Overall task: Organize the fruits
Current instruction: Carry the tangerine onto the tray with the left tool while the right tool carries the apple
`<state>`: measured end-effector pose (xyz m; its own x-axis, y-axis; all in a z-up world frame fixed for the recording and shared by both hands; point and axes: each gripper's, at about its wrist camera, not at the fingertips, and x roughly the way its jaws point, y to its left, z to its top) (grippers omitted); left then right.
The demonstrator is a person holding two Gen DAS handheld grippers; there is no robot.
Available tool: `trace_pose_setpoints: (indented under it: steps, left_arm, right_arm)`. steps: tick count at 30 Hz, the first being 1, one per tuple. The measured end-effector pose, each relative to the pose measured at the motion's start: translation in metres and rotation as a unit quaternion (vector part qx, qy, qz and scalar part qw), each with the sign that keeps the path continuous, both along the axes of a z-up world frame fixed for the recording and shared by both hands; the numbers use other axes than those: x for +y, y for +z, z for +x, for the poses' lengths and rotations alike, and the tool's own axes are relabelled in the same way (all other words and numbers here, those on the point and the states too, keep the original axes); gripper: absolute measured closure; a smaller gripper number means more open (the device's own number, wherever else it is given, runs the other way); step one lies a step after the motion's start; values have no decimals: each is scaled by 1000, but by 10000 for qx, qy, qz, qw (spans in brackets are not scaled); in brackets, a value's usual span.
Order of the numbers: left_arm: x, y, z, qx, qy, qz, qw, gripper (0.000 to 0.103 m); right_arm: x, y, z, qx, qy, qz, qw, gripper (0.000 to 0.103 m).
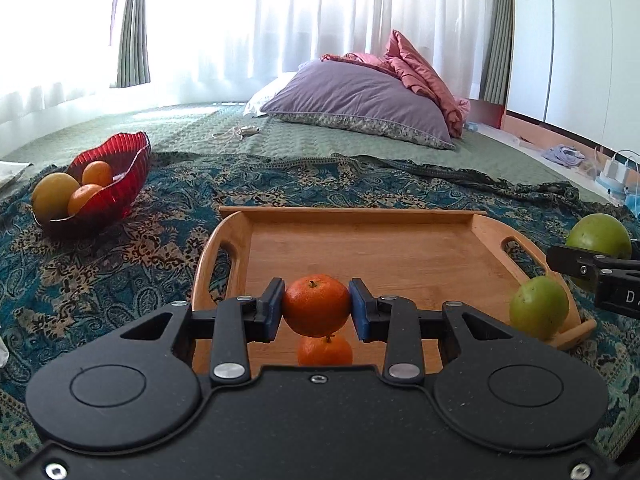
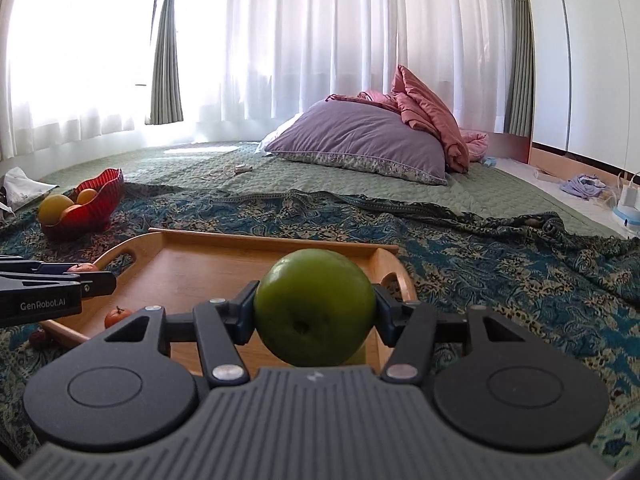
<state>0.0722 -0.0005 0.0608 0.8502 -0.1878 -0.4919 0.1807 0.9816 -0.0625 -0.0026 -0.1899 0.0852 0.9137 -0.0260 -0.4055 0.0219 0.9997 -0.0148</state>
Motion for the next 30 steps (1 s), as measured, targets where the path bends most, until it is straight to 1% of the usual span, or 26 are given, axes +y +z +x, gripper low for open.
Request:
trace_pose_setpoints:
  steps: [3,6,9,13,17,22,26,30]
  left_arm:
    - [2,1,22,238,75,-69,9997,70]
    - [4,0,41,477,126,-83,9987,70]
    - [5,-4,55,716,160,-87,9973,70]
    - [4,-11,68,952,204,-53,9952,70]
    - [3,-18,73,1065,242,-10,9940,70]
    - [1,-23,79,1118,262,80,9933,70]
    - [1,-25,82,1171,296,76,9926,70]
    - [1,-27,83,1212,287,-31,9922,70]
  right_arm:
    - [-9,5,27,303,-1,-61,9995,42]
    - [-18,6,51,679,57,61,9977,42]
    - [-26,2,72,1067,141,222,9939,42]
    - [-25,-5,90,1397,200,158,9899,42]
    - [-24,-10,103,1587,207,297,9867,42]
    - [-31,-17,118,1794,67,570,9821,42]
    - [-31,-24,124,1924,-20,558,9797,42]
    - [-32,-28,122,1858,-61,564,9809,43]
